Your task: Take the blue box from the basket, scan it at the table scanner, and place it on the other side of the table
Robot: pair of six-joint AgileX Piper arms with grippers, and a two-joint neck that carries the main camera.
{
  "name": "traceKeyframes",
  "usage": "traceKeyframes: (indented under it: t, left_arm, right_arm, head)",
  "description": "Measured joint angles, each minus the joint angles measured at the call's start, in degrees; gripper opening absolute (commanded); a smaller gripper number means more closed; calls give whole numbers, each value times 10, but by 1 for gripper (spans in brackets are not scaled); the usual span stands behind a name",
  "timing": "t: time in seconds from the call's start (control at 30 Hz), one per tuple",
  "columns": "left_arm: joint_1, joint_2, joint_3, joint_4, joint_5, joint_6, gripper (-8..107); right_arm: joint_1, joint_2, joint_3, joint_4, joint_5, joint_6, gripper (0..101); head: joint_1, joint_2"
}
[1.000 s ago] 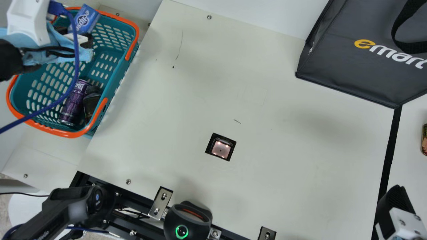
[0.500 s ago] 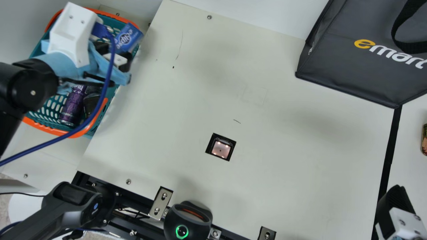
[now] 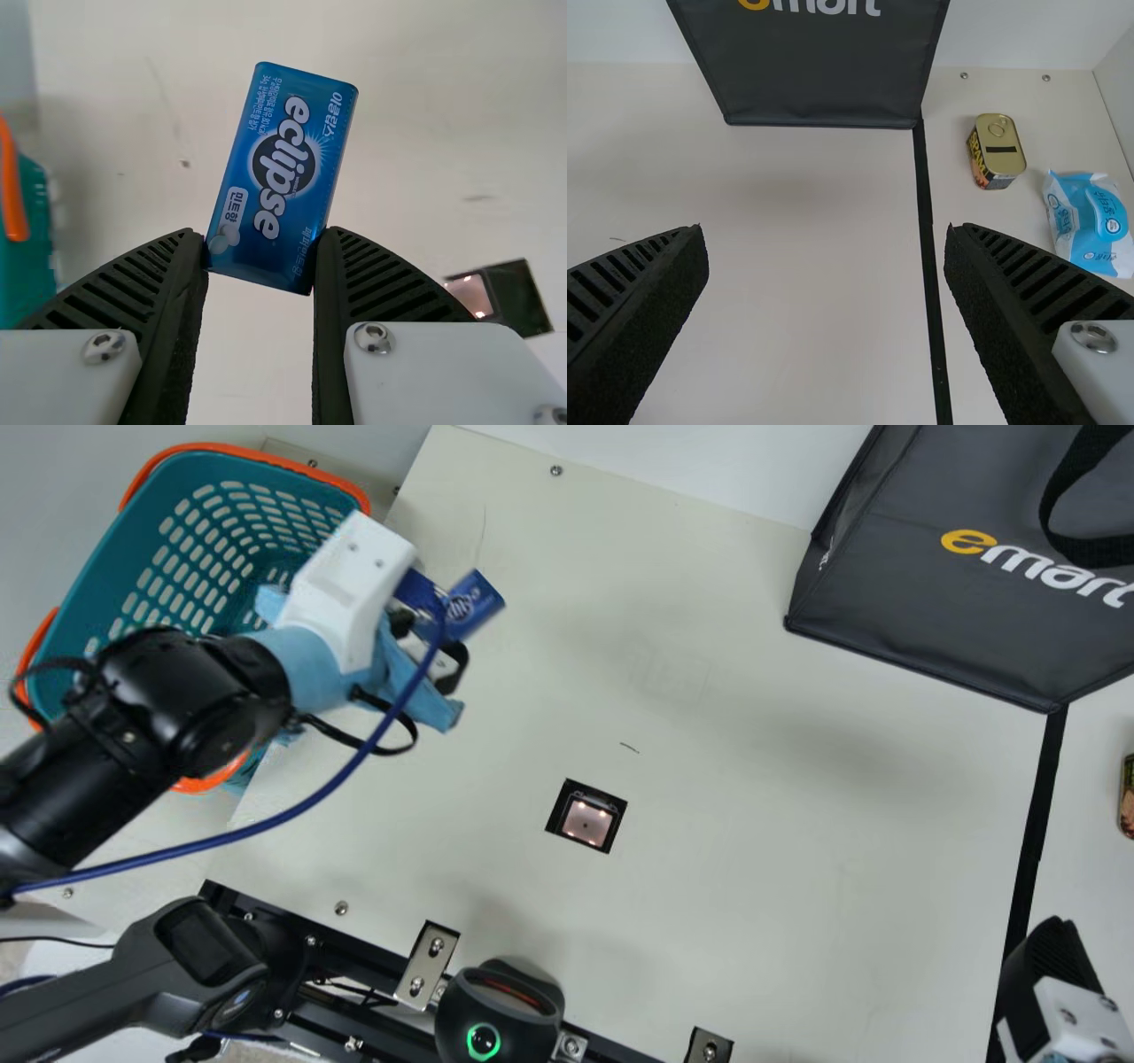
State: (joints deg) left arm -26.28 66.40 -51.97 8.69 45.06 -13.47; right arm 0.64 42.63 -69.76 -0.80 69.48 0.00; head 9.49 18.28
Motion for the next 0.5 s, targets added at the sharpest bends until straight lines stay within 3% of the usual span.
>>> traceKeyframes:
  t: [0.5]
  left_arm:
    - [-128,34,31,-17,6,-51,-8]
  right_arm:
    - [0,0,0,0,0,0,95]
  head:
    - [0,0]
